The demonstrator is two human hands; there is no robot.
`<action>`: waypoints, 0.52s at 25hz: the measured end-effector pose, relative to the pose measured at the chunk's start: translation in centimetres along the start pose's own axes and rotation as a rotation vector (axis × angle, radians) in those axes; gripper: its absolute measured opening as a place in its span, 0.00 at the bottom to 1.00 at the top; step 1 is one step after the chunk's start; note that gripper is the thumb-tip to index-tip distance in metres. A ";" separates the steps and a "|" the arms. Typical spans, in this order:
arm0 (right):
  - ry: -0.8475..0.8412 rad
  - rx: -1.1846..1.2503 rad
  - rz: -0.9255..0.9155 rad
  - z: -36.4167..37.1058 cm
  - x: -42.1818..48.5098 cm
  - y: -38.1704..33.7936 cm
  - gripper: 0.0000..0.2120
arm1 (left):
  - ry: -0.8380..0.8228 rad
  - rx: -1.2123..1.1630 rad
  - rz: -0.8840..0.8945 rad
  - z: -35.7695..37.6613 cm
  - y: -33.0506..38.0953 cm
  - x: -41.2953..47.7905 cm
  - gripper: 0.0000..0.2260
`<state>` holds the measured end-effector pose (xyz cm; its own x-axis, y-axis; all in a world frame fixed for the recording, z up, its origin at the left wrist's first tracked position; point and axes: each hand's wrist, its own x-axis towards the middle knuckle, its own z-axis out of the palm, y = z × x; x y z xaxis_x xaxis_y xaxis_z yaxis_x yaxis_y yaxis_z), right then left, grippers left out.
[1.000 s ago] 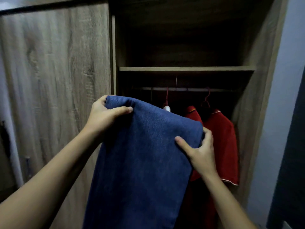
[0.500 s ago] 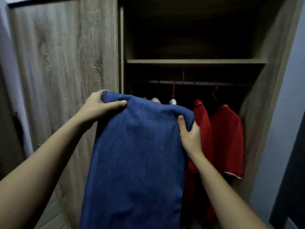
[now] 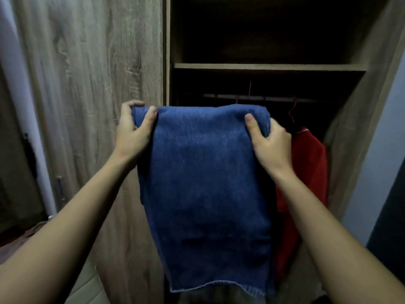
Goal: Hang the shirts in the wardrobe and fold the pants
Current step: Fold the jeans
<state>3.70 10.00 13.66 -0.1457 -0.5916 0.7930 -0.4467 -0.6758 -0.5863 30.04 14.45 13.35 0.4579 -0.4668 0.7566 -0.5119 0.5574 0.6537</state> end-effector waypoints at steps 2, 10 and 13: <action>0.016 0.085 -0.046 -1.7 0.3 -0.5 0.10 | 0.037 0.019 0.249 -0.1 1.2 0.6 0.11; -0.142 0.404 0.074 -0.7 -2.7 1.7 0.12 | -0.212 -0.162 -0.091 2.0 -0.6 -0.2 0.09; -0.127 0.351 0.050 0.5 -1.7 0.7 0.08 | -0.248 -0.112 -0.269 1.4 -2.5 0.4 0.12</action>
<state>4.07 10.32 11.88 -0.0396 -0.6627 0.7478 -0.1085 -0.7411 -0.6626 30.46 11.94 12.03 0.3680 -0.7512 0.5480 -0.3082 0.4575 0.8341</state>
